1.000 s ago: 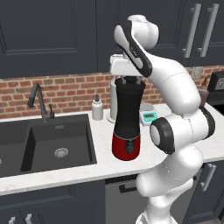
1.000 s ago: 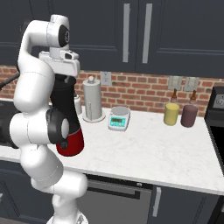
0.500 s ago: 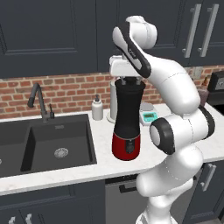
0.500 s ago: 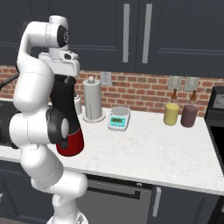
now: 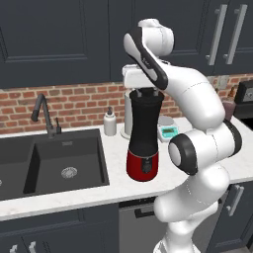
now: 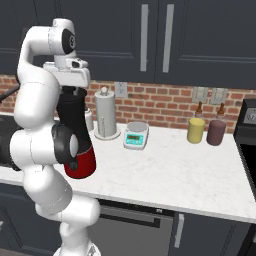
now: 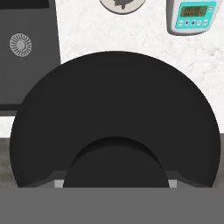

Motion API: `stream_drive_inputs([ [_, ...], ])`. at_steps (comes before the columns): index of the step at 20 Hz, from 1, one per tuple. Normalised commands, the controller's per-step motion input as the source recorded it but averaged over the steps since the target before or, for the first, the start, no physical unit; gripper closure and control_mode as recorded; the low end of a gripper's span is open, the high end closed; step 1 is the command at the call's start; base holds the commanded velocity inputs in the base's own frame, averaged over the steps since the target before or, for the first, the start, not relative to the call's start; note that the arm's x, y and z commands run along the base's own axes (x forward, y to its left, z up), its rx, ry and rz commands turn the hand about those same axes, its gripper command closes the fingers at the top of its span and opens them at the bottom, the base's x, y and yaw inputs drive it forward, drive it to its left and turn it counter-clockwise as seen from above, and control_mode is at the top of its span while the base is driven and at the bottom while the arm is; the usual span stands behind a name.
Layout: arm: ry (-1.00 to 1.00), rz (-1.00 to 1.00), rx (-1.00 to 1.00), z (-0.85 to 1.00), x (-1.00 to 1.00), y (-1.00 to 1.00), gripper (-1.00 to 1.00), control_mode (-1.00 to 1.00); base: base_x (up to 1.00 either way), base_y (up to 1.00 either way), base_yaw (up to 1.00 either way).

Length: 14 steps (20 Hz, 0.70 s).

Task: Close the lid blender by securely placing the lid on top.

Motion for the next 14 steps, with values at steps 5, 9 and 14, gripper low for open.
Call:
stream_drive_inputs([
  [5,0.0,0.0,-0.02,-0.32,0.0,0.0,1.0,-1.0,0.0,0.0,0.0],
  [9,-0.03,0.0,0.0,-0.22,-0.27,0.0,1.0,-1.0,0.0,0.0,0.0],
  [14,-0.01,0.0,0.0,-0.03,-0.35,0.0,1.0,-1.0,0.0,0.0,0.0],
])
